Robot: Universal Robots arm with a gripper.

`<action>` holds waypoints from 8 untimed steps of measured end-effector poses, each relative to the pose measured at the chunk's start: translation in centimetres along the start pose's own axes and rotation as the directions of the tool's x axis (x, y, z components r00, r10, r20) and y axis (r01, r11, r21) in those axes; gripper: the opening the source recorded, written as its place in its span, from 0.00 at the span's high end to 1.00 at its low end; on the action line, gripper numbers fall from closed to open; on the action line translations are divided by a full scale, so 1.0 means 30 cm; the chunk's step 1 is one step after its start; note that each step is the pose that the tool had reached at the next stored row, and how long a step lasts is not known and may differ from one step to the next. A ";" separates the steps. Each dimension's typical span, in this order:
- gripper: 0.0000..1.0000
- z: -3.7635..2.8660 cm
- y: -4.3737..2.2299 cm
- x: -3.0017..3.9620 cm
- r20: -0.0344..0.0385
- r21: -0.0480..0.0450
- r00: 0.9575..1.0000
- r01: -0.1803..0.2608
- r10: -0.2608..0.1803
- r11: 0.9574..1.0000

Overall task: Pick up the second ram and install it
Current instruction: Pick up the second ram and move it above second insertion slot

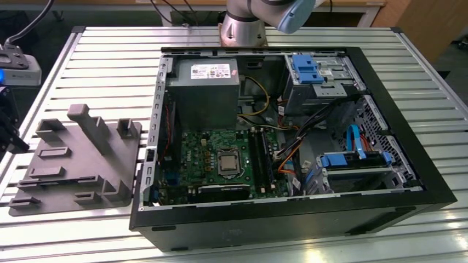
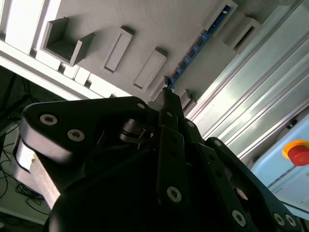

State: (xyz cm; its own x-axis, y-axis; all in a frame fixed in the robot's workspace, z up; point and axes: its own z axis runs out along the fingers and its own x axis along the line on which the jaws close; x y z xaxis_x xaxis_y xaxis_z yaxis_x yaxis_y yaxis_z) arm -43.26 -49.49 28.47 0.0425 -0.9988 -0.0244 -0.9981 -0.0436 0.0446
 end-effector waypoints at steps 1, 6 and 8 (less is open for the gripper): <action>0.89 0.002 0.000 0.001 0.000 0.000 1.000 0.001 -0.001 1.000; 0.89 0.011 0.000 0.006 0.000 0.000 1.000 0.004 -0.004 1.000; 0.89 0.015 0.000 0.008 0.000 0.000 1.000 0.004 -0.004 1.000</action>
State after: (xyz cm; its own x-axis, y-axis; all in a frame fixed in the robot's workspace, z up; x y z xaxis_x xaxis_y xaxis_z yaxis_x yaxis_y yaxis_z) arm -43.27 -49.71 28.02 0.0460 -0.9986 -0.0244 -0.9979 -0.0471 0.0446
